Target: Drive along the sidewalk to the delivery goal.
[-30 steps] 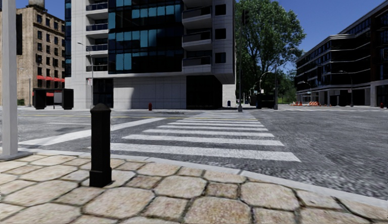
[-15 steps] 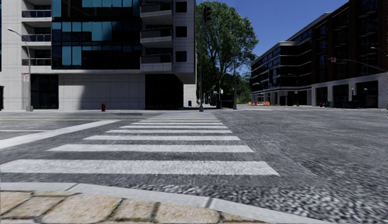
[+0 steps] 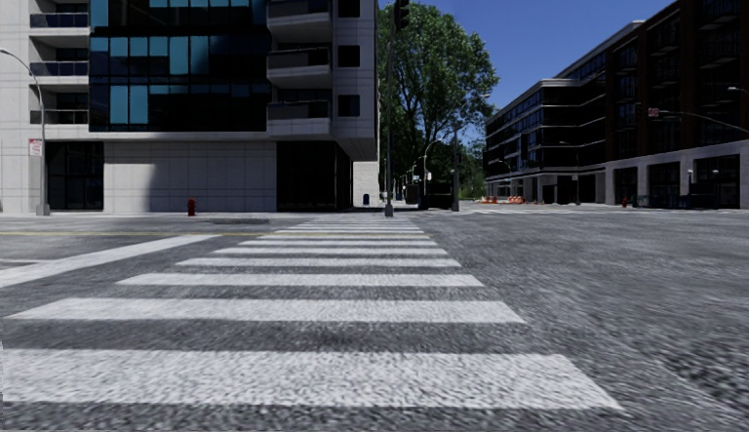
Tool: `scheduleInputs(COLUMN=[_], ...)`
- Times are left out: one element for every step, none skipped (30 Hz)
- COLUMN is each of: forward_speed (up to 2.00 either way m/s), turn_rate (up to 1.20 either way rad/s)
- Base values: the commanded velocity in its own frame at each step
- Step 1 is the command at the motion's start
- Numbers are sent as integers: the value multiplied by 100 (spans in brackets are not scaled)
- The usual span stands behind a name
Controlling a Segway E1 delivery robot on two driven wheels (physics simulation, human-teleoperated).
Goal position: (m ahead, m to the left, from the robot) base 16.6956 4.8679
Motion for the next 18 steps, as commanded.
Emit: scheduleInputs(forward_speed=[146, 146, 146, 146, 146, 146, 146, 146, 146, 146, 146, 146, 146, 146, 146, 146, 146, 146], turn_rate=[0, 0, 0, 0, 0, 0, 0, 0, 0, 0, 0, 0, 0, 0, 0, 0, 0, 0])
